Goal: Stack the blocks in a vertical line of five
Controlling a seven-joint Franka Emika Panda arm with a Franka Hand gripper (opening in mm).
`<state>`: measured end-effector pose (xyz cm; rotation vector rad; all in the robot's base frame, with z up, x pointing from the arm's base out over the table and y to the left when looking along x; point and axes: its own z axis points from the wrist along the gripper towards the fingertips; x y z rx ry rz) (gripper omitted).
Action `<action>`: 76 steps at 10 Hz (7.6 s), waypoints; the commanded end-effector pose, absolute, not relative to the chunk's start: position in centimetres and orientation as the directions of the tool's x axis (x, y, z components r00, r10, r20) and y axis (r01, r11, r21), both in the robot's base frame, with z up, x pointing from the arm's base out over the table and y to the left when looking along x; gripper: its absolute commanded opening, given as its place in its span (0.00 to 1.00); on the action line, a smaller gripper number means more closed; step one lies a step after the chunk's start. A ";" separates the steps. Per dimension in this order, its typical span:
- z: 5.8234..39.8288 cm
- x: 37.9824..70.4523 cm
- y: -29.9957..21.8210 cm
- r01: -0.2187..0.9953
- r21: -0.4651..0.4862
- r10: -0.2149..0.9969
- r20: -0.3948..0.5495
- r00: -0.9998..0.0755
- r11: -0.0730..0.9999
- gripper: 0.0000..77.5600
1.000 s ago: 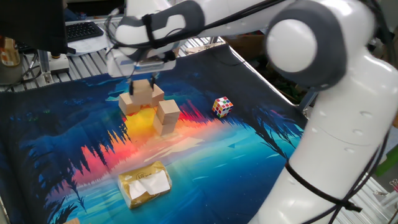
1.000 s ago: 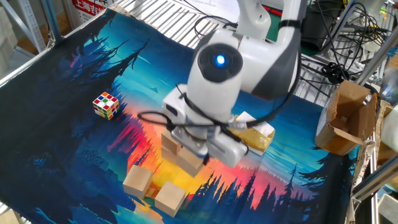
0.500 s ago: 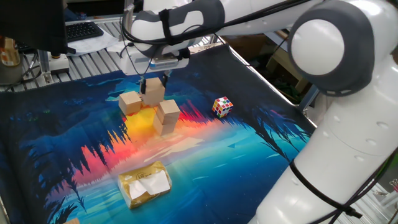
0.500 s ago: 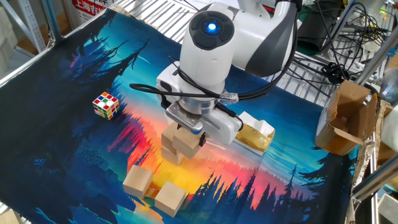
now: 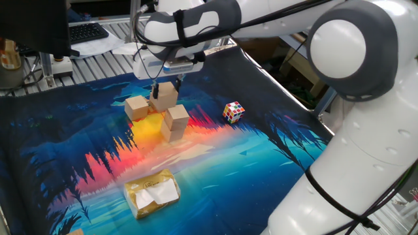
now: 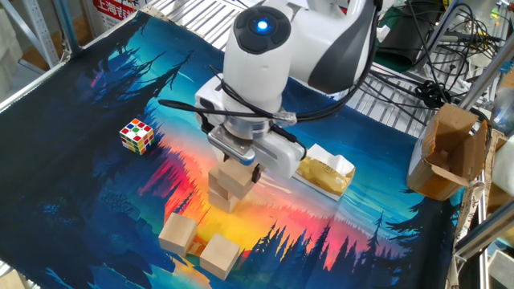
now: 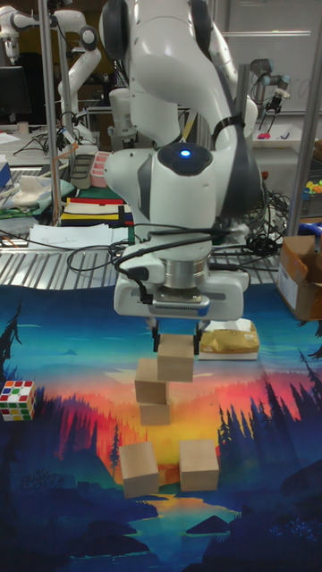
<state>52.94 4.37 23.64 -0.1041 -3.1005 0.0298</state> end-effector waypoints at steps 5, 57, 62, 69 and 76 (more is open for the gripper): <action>24.0 52.4 2.5 0.054 -0.022 0.054 0.027 -0.998 0.998 0.02; 21.2 50.5 0.0 0.100 -0.010 0.100 0.041 -0.994 0.995 0.02; 21.2 50.5 0.0 0.125 -0.026 0.126 0.037 -0.991 0.992 0.02; 21.1 50.4 0.0 0.146 -0.020 0.147 0.041 -0.988 0.989 0.02; 21.1 50.4 0.0 0.146 -0.020 0.146 0.041 -0.988 0.989 1.00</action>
